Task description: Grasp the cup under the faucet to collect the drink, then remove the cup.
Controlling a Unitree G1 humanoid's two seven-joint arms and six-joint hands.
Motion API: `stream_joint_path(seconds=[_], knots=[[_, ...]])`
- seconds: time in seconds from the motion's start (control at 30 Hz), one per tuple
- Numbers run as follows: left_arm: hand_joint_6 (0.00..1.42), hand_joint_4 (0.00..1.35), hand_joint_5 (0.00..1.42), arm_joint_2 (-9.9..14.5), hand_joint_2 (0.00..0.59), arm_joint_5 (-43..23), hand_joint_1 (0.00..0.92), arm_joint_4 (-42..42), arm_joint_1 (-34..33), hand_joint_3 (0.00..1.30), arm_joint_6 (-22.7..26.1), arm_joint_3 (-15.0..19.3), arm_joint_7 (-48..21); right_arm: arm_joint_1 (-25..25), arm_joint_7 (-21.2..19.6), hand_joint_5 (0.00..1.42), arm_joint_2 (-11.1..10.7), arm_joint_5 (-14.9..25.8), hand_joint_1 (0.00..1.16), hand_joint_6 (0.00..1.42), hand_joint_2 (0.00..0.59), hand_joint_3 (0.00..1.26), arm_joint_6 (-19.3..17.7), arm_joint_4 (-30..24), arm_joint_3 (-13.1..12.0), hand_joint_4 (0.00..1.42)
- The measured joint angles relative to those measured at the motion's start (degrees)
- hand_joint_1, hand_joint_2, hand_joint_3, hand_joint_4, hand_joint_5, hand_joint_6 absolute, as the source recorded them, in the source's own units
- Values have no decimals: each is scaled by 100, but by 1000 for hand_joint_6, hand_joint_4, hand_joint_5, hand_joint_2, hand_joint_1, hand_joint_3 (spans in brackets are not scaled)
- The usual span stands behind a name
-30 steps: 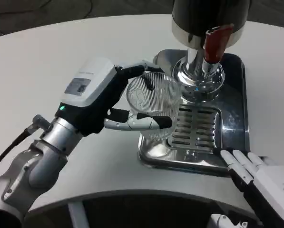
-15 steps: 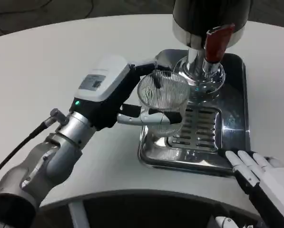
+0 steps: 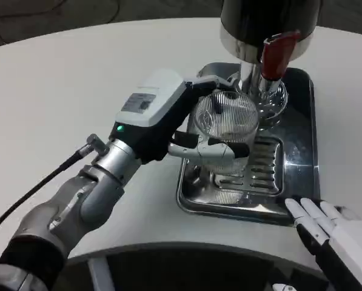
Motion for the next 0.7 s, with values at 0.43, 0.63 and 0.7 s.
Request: stream_joint_path(seconds=[0.43, 0.63, 0.7], knots=[[1424, 1222, 1424, -209, 171, 186, 405, 222, -185, 1061, 88, -192, 118, 74, -3, 0, -3, 84, 205, 0, 417, 24, -4, -33, -86, 0], [1424, 1222, 1421, -305, 171, 272, 405, 411, -348, 1061, 200, -320, 336, 121, -3, 0, -5, 177, 205, 0, 417, 24, -4, -48, -131, 0], [1424, 1222, 1419, -313, 171, 335, 405, 465, -399, 1061, 216, -365, 407, 124, -3, 0, -9, 190, 205, 0, 417, 24, -4, -47, -157, 0]])
